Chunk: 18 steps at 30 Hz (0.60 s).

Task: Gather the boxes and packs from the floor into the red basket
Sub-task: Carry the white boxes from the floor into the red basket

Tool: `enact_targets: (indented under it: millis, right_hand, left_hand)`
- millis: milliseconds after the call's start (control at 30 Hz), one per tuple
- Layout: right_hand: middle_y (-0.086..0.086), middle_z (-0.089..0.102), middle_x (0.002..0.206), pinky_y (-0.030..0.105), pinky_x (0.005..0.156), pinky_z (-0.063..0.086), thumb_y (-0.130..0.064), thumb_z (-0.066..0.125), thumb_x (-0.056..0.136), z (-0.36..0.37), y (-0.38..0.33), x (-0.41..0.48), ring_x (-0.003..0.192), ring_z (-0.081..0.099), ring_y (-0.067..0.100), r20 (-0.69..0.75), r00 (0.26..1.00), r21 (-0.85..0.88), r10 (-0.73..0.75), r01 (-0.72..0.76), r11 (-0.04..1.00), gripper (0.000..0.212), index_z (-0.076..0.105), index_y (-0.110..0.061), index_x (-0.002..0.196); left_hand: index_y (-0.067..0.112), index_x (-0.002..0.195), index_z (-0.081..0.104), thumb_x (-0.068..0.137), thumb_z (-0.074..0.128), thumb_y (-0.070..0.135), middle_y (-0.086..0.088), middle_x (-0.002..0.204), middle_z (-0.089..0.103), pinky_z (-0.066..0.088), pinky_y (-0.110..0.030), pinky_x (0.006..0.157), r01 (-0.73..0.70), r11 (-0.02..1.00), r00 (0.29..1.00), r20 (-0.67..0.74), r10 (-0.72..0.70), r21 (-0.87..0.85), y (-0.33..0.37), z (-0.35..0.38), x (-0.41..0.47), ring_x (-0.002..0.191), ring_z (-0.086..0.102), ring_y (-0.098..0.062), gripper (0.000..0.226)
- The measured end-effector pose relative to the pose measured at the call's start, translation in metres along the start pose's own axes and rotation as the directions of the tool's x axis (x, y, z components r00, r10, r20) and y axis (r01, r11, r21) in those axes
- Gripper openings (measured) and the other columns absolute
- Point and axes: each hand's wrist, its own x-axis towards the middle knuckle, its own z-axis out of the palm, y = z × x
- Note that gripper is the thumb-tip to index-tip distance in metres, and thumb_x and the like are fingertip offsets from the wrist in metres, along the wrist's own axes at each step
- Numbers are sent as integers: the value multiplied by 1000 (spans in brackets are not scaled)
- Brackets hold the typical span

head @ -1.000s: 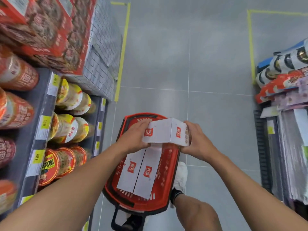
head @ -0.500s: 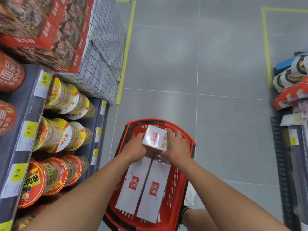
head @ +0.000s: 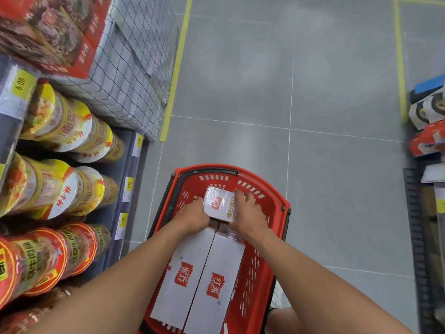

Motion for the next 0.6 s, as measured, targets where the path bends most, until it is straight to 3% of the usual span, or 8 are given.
enact_targets:
  millis: [100, 233, 367, 500, 600]
  right_hand:
    - [19, 33, 153, 54, 102, 52, -46, 83, 81, 12, 5, 8, 125, 54, 45, 40, 999, -1, -31, 31, 1000, 103, 22, -21, 160]
    - [20, 22, 164, 52, 108, 50, -37, 82, 84, 16, 9, 15, 130, 53, 42, 83, 995, -4, -48, 49, 999, 107, 13, -23, 164]
    - [14, 8, 172, 51, 112, 46, -35, 79, 87, 5, 8, 5, 137, 48, 43, 116, 993, 7, -15, 14, 1000, 104, 10, -27, 165]
    - [11, 12, 171, 53, 120, 34, -44, 76, 90, -18, -7, -27, 149, 30, 42, 118, 993, 11, -22, 21, 1000, 101, 13, -23, 165]
    - [10, 17, 170, 49, 121, 32, -44, 74, 93, -45, -22, -61, 151, 27, 36, 87, 996, 17, -31, 30, 999, 97, 15, -20, 165]
  left_hand:
    - [31, 132, 62, 96, 58, 32, 0, 134, 66, 47, -46, 108, 22, 1000, 999, 30, -22, -1, -9, 7, 11, 123, 60, -27, 36]
    - [36, 113, 60, 97, 55, 20, 2, 122, 69, 47, -27, 84, 40, 996, 999, 19, -38, -76, -17, 11, 18, 112, 63, -18, 24]
    - [28, 133, 57, 96, 57, 20, -2, 132, 66, 45, -28, 84, 16, 998, 1000, -4, -16, -53, -4, 5, 0, 113, 61, -21, 38]
    - [41, 119, 55, 94, 57, 20, 1, 129, 69, 39, -17, 65, -72, 997, 995, -64, 72, 2, 18, -16, -39, 94, 60, -8, 32]
    - [29, 131, 56, 95, 58, 22, 1, 131, 66, 39, -16, 65, -70, 997, 995, -68, 72, 37, 35, -36, -76, 103, 60, -12, 36]
